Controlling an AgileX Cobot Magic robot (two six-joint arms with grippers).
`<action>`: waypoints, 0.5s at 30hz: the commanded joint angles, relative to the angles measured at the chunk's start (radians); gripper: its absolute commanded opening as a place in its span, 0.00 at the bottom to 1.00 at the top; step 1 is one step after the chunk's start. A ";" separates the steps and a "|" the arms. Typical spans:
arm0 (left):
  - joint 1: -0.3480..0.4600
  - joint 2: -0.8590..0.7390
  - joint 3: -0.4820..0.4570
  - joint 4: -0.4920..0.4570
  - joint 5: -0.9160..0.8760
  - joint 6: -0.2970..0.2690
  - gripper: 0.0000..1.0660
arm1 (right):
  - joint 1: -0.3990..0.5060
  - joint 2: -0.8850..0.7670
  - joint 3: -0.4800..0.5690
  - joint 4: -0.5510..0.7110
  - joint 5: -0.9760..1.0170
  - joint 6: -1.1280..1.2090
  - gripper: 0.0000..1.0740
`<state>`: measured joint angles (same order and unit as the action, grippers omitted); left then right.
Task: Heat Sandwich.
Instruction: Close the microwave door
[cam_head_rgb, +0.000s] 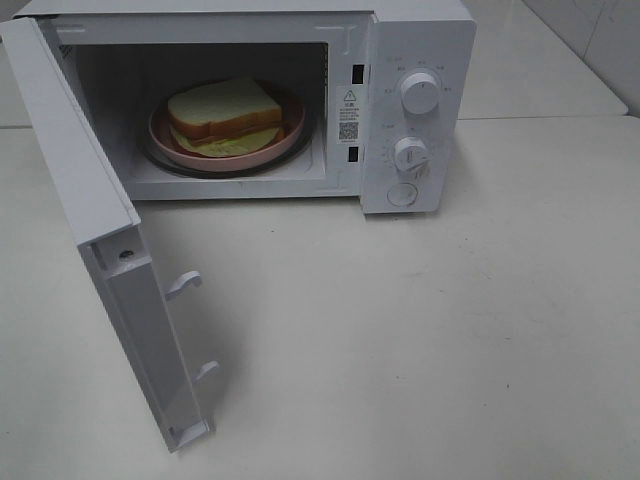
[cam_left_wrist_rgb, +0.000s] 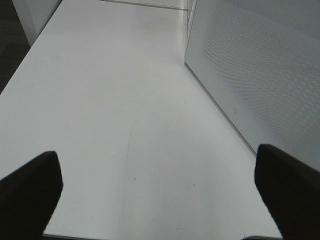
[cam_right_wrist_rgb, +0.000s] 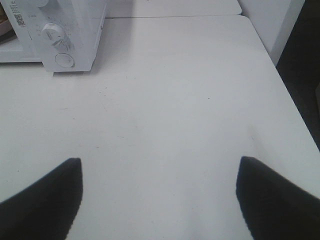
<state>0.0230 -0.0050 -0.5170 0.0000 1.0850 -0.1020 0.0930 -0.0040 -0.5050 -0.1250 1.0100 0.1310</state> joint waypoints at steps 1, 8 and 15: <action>-0.005 -0.022 0.000 0.000 -0.011 -0.003 0.91 | -0.008 -0.027 0.004 0.000 -0.014 -0.006 0.71; -0.005 -0.022 0.000 0.000 -0.011 -0.003 0.91 | -0.008 -0.027 0.004 0.000 -0.014 -0.006 0.71; -0.005 -0.022 0.000 0.000 -0.011 -0.003 0.91 | -0.008 -0.027 0.004 0.000 -0.014 -0.006 0.71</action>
<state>0.0230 -0.0050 -0.5170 0.0000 1.0850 -0.1020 0.0930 -0.0040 -0.5050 -0.1250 1.0100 0.1310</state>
